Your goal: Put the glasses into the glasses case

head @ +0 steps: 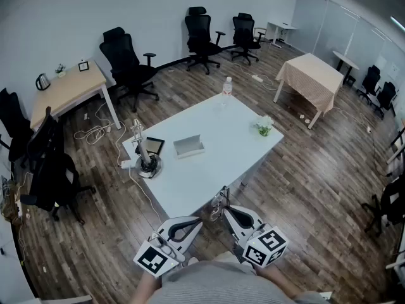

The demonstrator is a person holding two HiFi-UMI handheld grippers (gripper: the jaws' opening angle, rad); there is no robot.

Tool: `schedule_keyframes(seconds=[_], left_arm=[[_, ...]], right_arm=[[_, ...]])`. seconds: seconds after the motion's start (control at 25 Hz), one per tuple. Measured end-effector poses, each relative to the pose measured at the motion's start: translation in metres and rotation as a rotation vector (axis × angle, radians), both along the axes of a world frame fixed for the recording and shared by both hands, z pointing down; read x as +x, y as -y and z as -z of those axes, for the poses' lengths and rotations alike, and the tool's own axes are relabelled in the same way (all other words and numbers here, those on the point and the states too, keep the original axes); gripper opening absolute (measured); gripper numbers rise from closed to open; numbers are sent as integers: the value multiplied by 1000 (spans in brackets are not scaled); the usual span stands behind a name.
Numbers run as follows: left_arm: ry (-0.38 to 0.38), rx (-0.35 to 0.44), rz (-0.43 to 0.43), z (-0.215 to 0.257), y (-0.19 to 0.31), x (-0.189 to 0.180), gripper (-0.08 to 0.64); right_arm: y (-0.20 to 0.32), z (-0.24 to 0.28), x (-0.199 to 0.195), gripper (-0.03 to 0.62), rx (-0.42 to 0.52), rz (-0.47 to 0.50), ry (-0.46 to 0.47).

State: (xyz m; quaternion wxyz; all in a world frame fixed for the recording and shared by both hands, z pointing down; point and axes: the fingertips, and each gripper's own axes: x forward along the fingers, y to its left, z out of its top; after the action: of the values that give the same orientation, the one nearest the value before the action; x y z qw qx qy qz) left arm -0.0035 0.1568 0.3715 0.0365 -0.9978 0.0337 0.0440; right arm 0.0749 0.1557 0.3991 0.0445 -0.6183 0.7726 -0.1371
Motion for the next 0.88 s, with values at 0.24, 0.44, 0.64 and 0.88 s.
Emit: schedule_keyframes(seconds=[0.24, 0.44, 0.64, 0.88], left_arm=[[-2, -1, 0, -1, 5, 0, 13], [2, -1, 7, -3, 4, 0, 12], [-5, 0, 12, -1, 3, -2, 12], [0, 9, 13, -4, 2, -3, 12]], right_arm=[[5, -3, 2, 20, -3, 0, 7], [3, -6, 3, 19, -4, 2, 11], [3, -4, 3, 18, -7, -1, 6], [3, -7, 2, 19, -5, 8, 14]])
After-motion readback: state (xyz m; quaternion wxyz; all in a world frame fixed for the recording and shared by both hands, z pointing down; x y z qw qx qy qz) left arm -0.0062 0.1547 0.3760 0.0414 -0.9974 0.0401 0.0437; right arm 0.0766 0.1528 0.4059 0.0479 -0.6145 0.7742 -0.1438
